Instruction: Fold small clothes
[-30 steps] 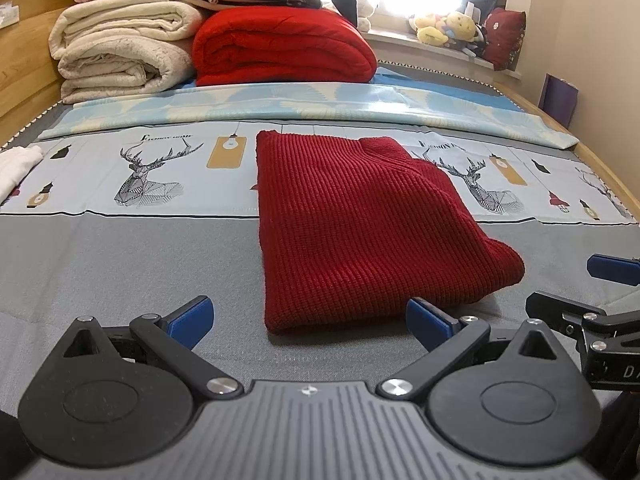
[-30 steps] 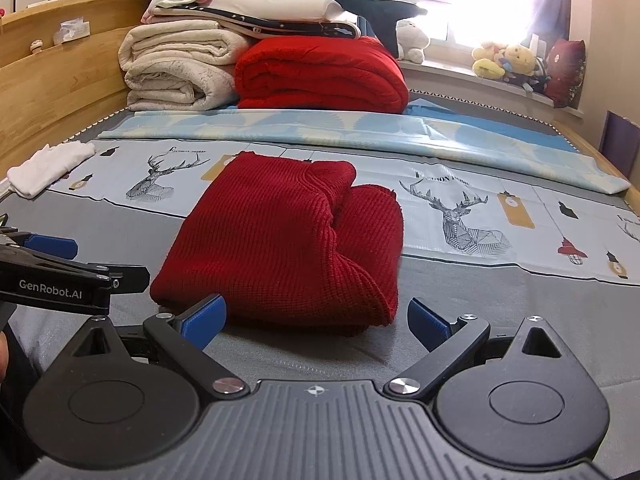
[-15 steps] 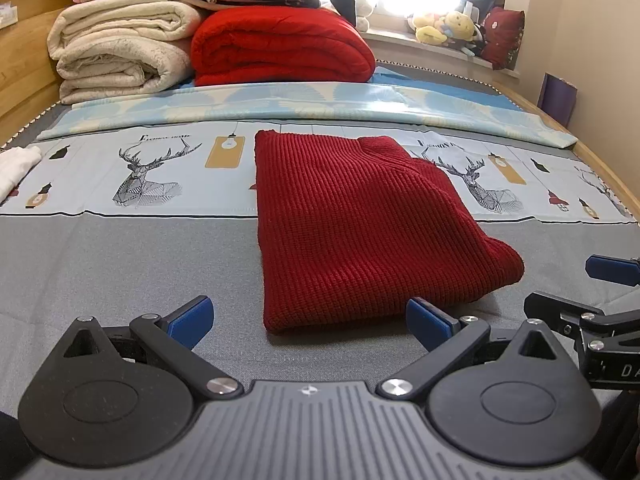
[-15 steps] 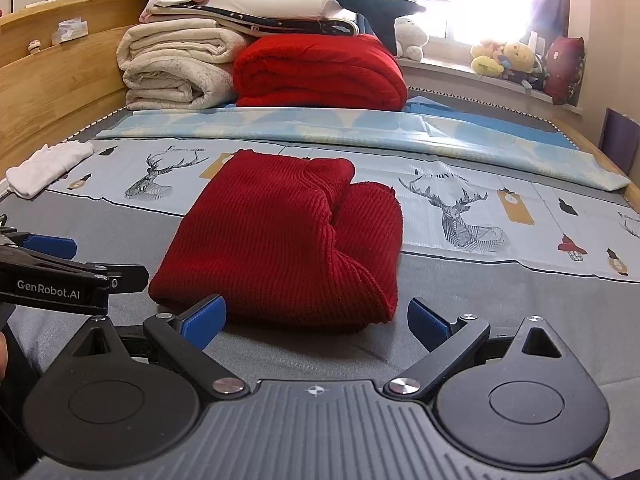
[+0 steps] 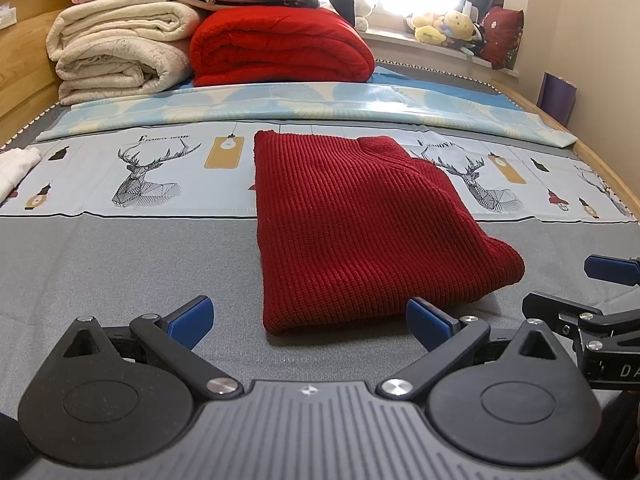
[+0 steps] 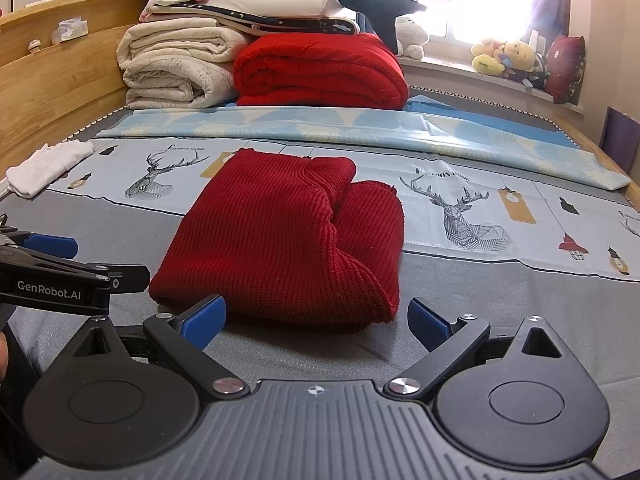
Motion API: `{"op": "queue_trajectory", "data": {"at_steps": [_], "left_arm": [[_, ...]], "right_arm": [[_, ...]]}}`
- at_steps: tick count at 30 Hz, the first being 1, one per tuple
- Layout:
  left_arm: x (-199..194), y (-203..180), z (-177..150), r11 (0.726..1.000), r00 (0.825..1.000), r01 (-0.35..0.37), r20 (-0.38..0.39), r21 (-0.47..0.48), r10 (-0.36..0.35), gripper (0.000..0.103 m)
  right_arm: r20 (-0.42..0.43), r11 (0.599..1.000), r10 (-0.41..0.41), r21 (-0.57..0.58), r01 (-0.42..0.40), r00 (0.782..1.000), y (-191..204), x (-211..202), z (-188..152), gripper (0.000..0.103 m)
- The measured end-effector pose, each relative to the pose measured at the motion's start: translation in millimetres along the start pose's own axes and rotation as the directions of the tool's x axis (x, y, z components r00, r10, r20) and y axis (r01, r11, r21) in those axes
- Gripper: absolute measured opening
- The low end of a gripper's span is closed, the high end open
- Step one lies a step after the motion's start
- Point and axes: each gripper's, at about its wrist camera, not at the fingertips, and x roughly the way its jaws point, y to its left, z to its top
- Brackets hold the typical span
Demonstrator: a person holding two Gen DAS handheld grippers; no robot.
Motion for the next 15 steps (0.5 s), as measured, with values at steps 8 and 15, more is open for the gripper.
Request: {"op": "queue_trajectory", "data": {"at_steps": [8, 15], "left_arm": [[0.5, 0.1, 0.0, 1.0, 1.0, -0.001, 0.002, 0.001, 0.001, 0.103], [0.8, 0.3, 0.0, 1.0, 1.0, -0.006, 0.007, 0.009, 0.006, 0.103]], "right_arm": [[0.0, 1.0, 0.002, -0.003, -0.002, 1.0, 1.8, 3.1, -1.4, 0.097], [0.001, 1.0, 0.002, -0.002, -0.002, 1.0, 1.8, 3.0, -1.3, 0.097]]}}
